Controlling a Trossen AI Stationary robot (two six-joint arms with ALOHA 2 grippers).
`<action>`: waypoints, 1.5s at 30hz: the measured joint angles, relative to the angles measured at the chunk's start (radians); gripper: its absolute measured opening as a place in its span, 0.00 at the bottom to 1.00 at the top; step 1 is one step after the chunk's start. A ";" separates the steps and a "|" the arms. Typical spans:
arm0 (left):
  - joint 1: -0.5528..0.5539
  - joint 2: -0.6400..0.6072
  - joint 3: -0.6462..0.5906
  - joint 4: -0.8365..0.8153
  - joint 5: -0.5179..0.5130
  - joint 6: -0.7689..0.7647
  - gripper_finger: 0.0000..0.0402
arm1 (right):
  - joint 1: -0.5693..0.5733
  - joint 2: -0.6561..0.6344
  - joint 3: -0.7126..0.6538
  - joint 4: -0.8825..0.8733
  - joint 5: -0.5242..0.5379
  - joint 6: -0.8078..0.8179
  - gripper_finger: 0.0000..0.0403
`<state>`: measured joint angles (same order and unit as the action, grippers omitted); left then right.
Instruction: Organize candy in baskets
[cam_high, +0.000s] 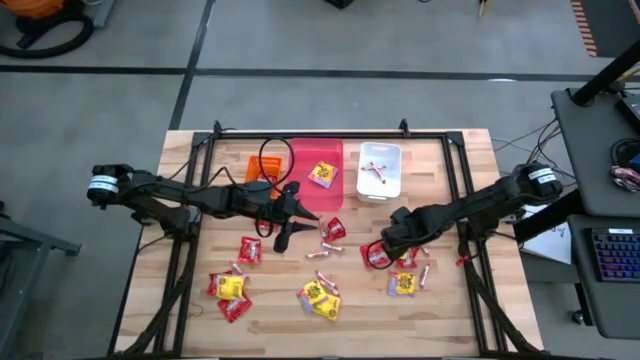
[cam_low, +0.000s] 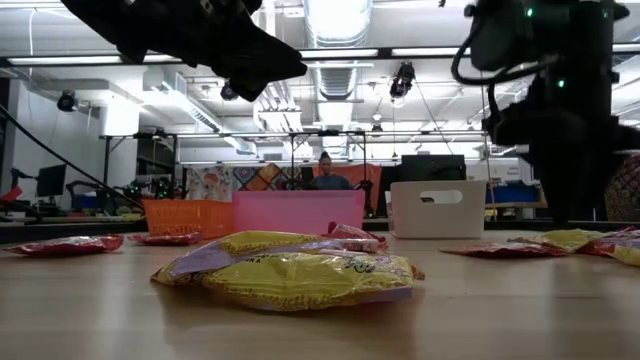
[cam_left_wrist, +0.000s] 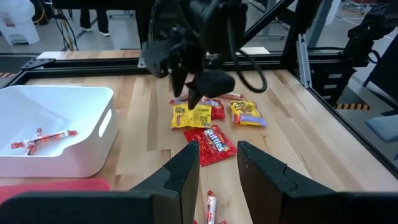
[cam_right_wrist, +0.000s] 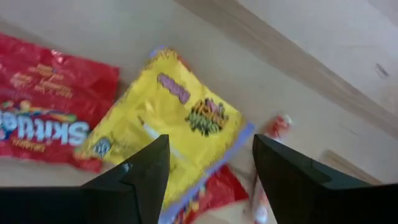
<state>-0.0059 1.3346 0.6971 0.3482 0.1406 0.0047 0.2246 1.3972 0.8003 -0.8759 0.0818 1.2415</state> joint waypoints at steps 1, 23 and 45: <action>0.000 0.000 0.000 0.000 0.000 -0.002 0.23 | -0.005 0.000 -0.015 0.025 0.001 0.000 0.55; 0.000 0.000 0.000 0.000 0.000 -0.006 0.23 | -0.026 -0.003 -0.255 0.442 0.209 -0.006 0.26; -0.001 0.001 -0.003 0.084 0.000 -0.052 0.23 | -0.004 -0.311 -0.231 0.637 0.514 -0.480 0.02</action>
<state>-0.0067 1.3354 0.6937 0.4326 0.1406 -0.0470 0.2206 1.0863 0.5698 -0.2388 0.5961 0.7618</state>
